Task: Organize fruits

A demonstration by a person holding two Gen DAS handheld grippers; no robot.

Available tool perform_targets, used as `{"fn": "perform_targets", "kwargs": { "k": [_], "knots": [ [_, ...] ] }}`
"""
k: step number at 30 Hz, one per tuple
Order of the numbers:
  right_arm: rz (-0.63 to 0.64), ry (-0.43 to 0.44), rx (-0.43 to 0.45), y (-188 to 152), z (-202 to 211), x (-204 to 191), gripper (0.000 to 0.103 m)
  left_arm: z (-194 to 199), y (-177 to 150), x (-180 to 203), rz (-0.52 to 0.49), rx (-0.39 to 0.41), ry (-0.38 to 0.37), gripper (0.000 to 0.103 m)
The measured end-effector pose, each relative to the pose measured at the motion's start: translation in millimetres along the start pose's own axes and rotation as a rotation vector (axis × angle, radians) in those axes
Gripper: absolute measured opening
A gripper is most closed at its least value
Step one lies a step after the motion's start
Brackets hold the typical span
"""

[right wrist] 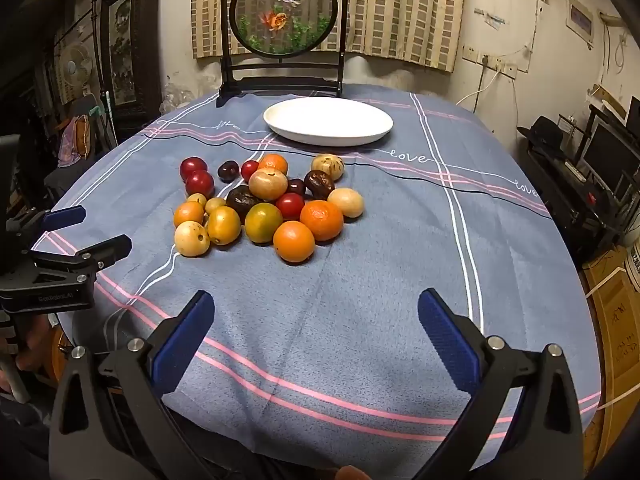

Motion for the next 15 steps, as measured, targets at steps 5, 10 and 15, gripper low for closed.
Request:
{"fn": "perform_targets", "kwargs": {
  "k": [5, 10, 15],
  "knots": [
    [0.004, 0.002, -0.002, 0.0, -1.3, -1.4, 0.102, -0.2, 0.0, 0.0, 0.001, 0.001, 0.001, 0.101],
    [0.006, -0.005, -0.007, 0.6, -2.7, -3.7, 0.102, 0.5, -2.8, 1.9, 0.001, 0.000, 0.001, 0.101],
    [0.004, -0.008, -0.010, -0.4, -5.3, -1.8, 0.102, -2.3, -0.9, 0.3, 0.000, -0.004, -0.004, 0.101]
  ]
}}
Point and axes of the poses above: each gripper's, at about its wrist camera, not at the fingertips, and z roughly against the way its jaws point, x to its right, y to its top, the point moved 1 cm from there along -z, roughly the way its jaws point, and after that the axes turned 3 degrees about -y, right-handed, at the moved point
